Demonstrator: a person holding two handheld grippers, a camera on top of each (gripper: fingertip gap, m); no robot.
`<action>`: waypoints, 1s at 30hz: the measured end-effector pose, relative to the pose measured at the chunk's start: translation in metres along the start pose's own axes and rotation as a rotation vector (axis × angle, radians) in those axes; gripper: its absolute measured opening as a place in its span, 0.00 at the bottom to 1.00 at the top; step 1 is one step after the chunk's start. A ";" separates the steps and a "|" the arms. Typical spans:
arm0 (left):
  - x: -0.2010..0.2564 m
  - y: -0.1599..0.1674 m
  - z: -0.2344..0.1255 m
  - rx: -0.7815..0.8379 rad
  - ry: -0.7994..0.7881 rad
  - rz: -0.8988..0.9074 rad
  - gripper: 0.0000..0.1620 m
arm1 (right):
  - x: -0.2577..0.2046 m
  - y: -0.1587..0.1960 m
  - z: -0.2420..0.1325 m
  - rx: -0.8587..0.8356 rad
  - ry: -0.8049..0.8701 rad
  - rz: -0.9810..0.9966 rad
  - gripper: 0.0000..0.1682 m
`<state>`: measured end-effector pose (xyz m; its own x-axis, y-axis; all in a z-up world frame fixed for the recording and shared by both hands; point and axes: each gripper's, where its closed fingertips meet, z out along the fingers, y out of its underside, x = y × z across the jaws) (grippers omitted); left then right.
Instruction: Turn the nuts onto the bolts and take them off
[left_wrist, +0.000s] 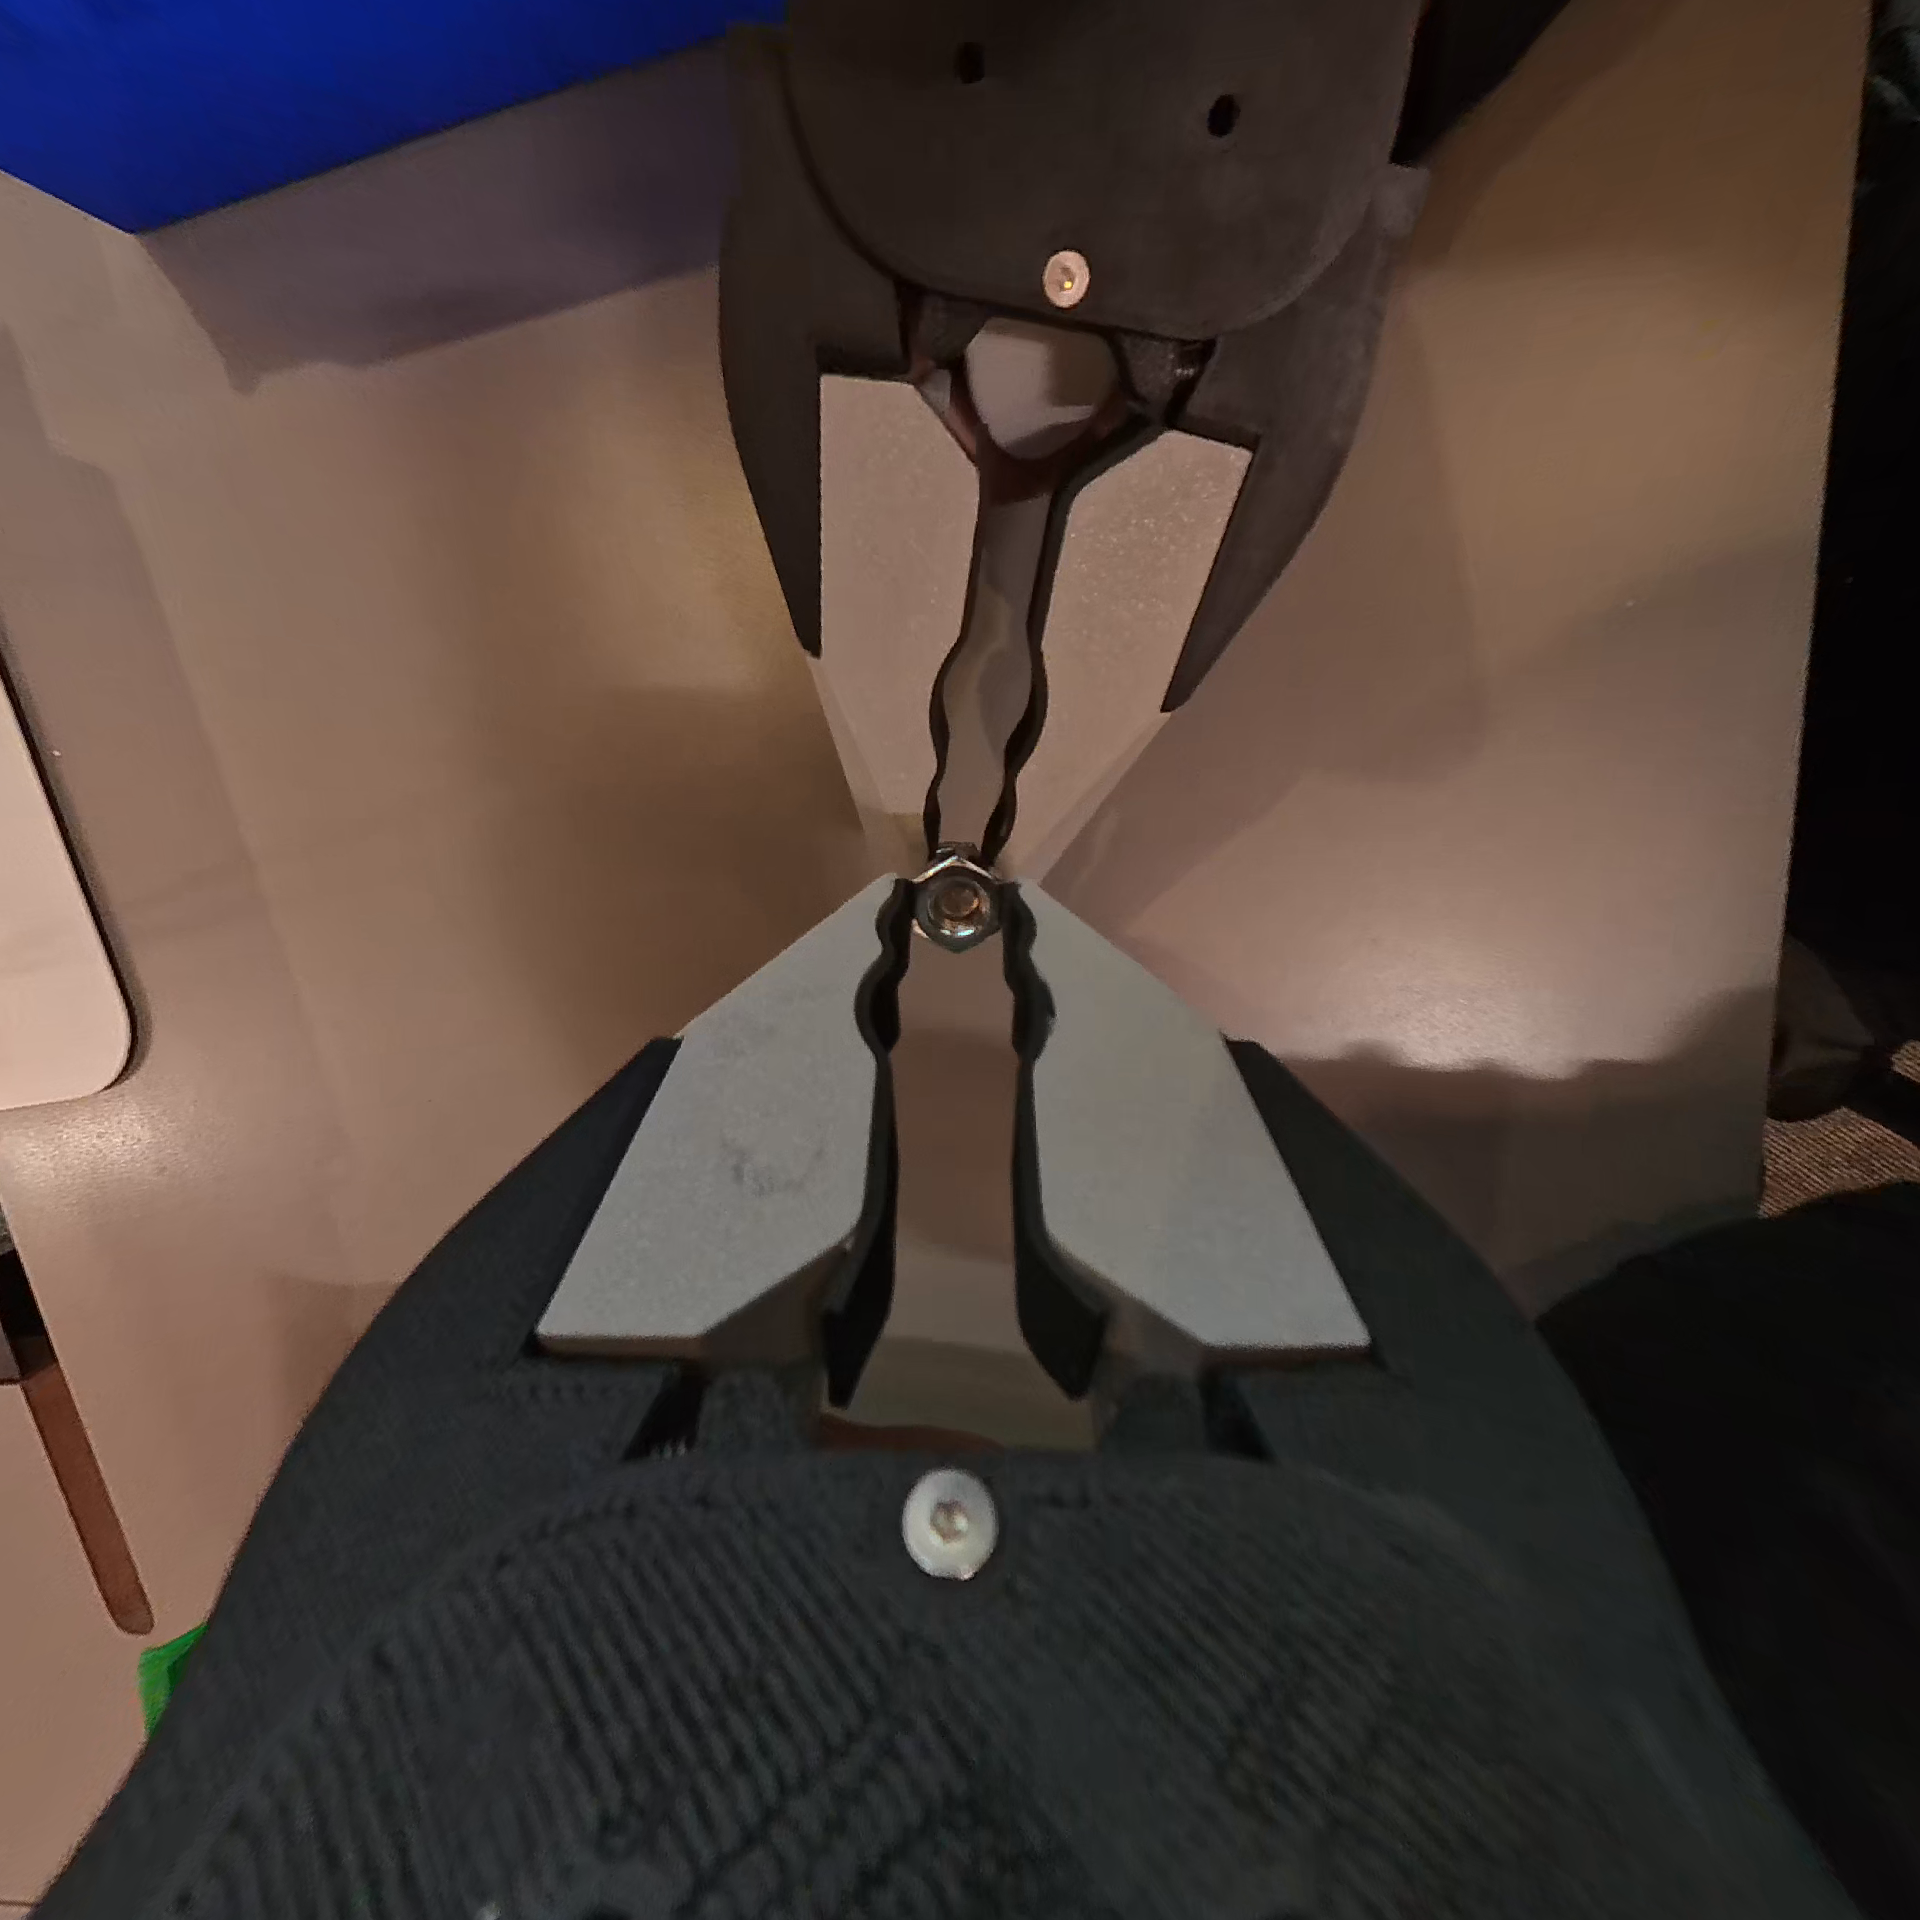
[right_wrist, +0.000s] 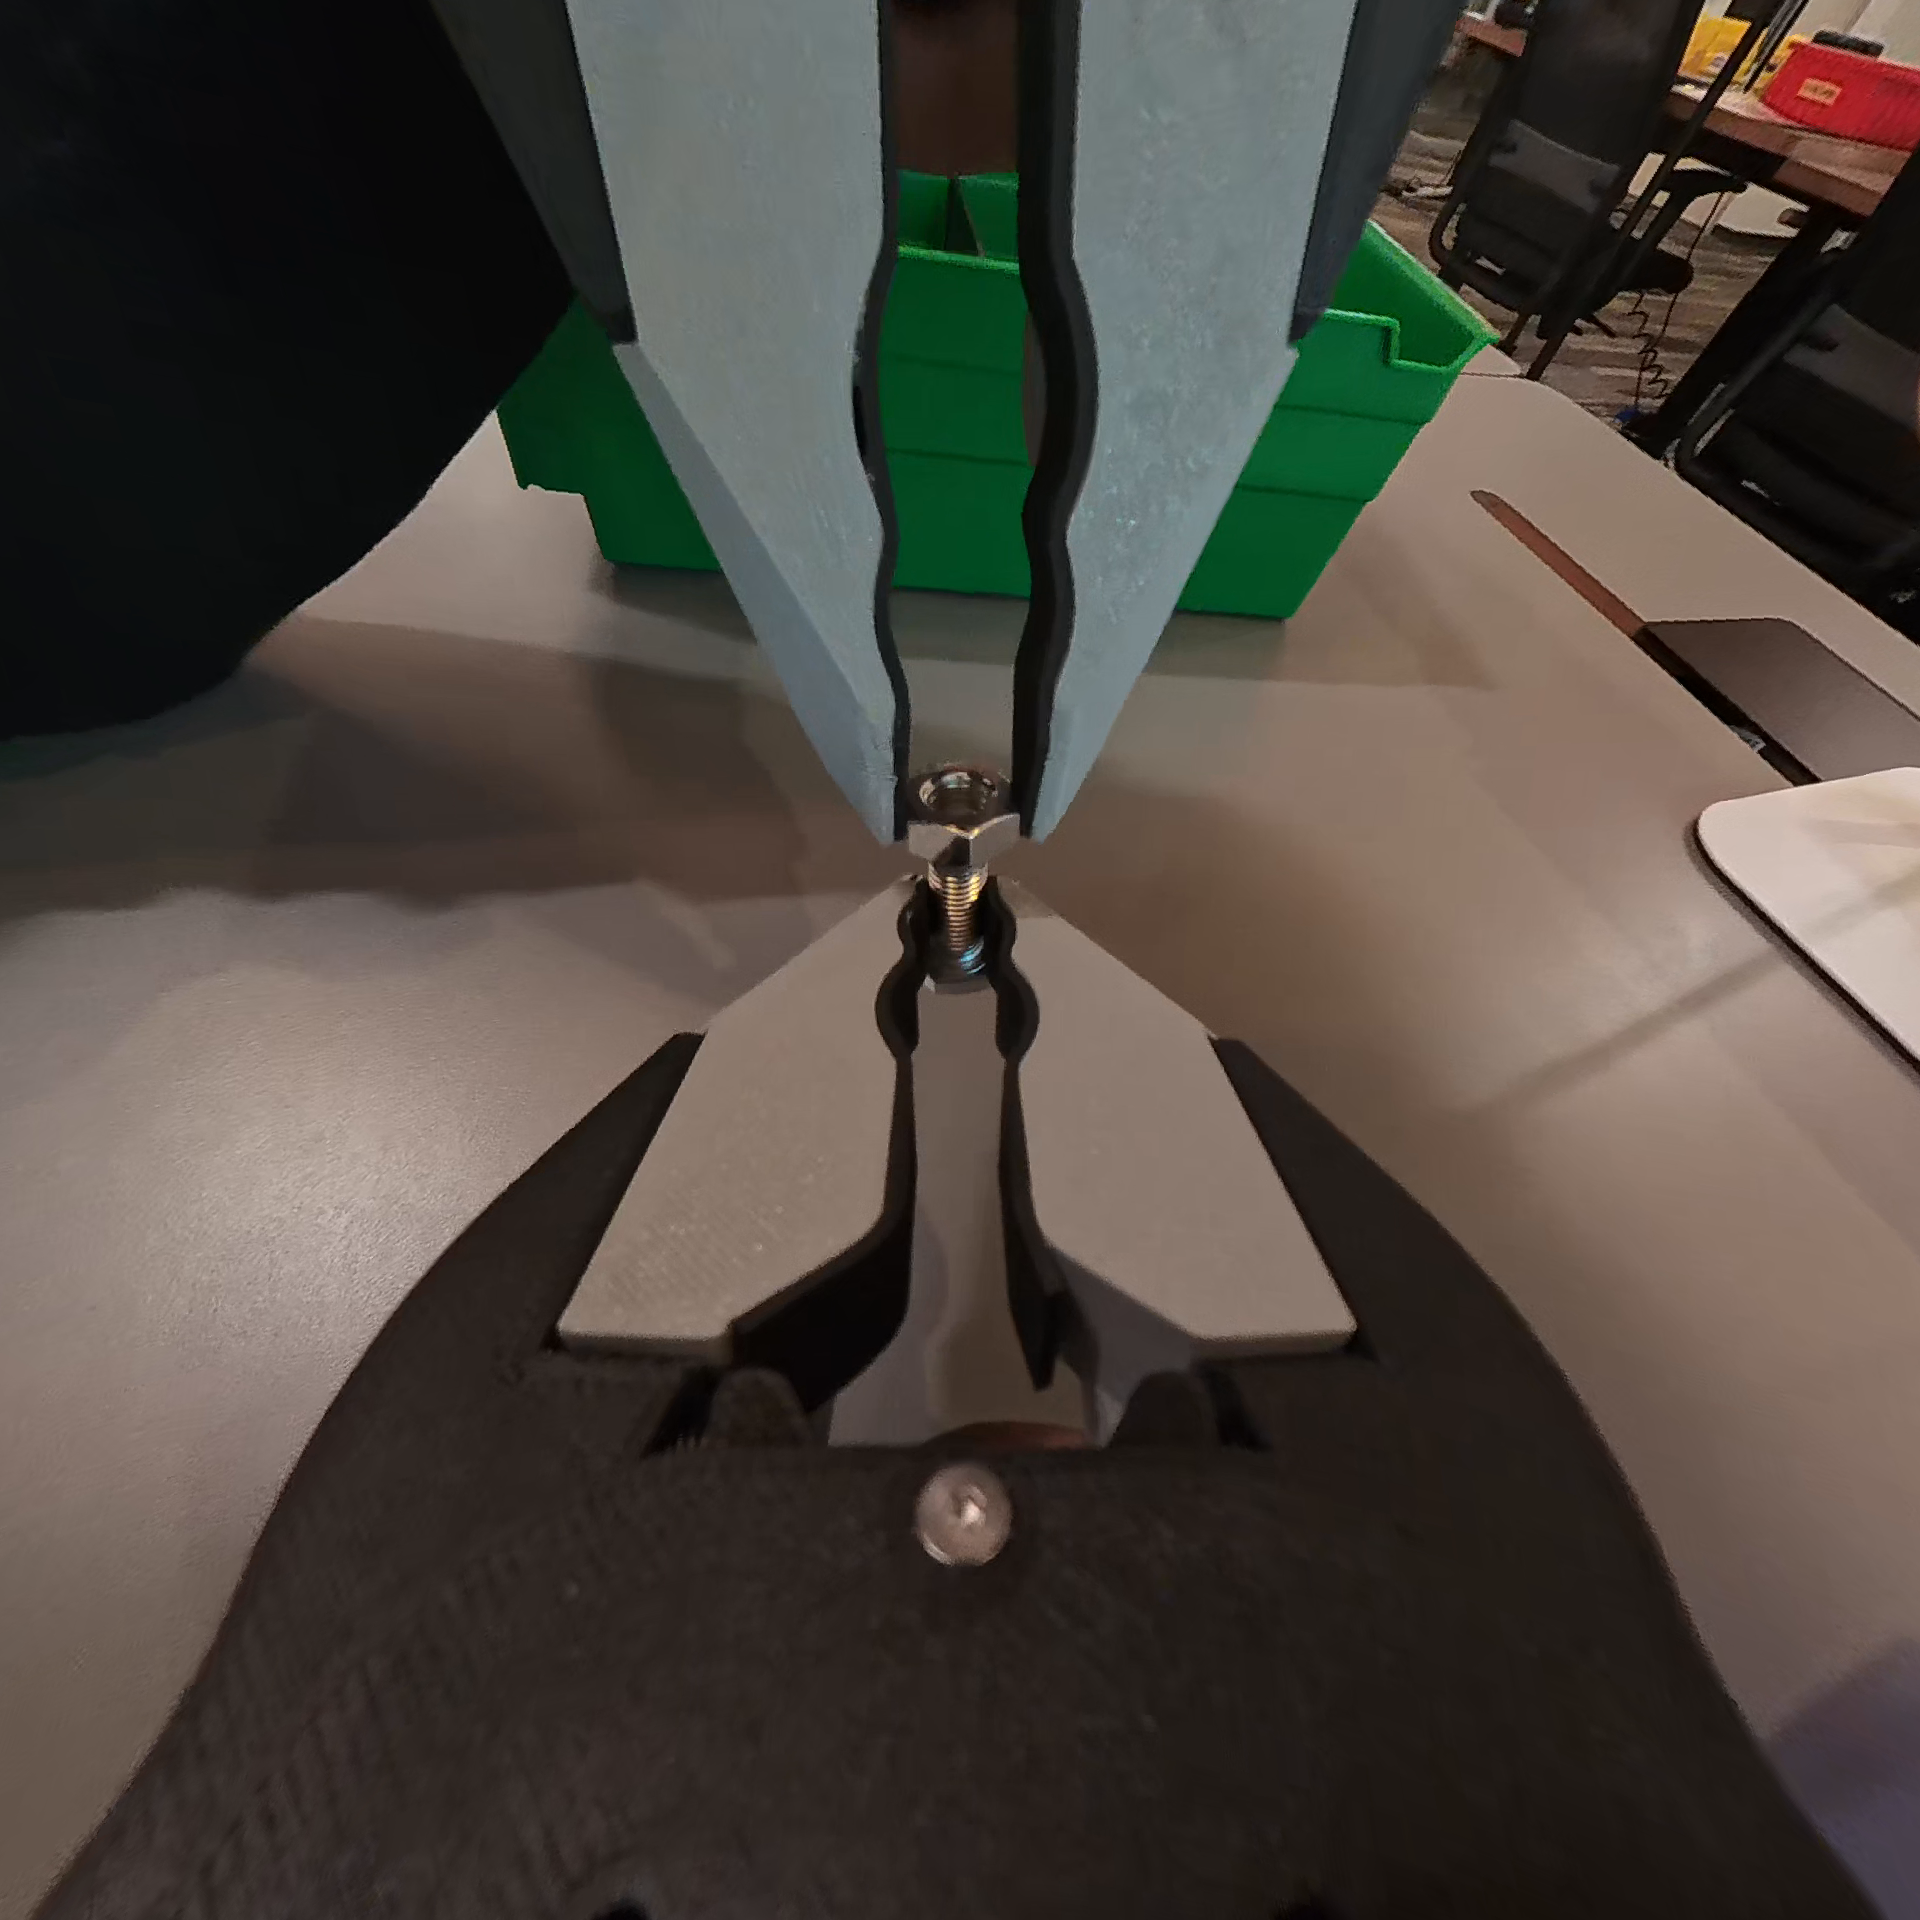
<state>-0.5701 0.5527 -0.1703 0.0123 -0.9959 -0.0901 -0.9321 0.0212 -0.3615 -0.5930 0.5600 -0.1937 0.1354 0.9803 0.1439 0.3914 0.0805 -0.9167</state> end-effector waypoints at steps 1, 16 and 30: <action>0.000 0.001 0.001 -0.006 0.002 -0.001 0.09 | 0.000 0.001 0.000 -0.006 0.002 -0.006 0.04; 0.001 0.004 0.004 -0.030 0.012 -0.009 0.09 | -0.001 0.003 0.002 -0.028 0.004 -0.018 0.04; -0.005 0.002 0.004 -0.026 -0.029 -0.002 0.12 | 0.002 0.001 0.000 -0.004 -0.001 0.020 0.04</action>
<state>-0.5708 0.5579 -0.1747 0.0241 -0.9929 -0.1163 -0.9411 0.0168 -0.3378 -0.5927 0.5619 -0.1944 0.1428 0.9818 0.1252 0.3923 0.0600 -0.9179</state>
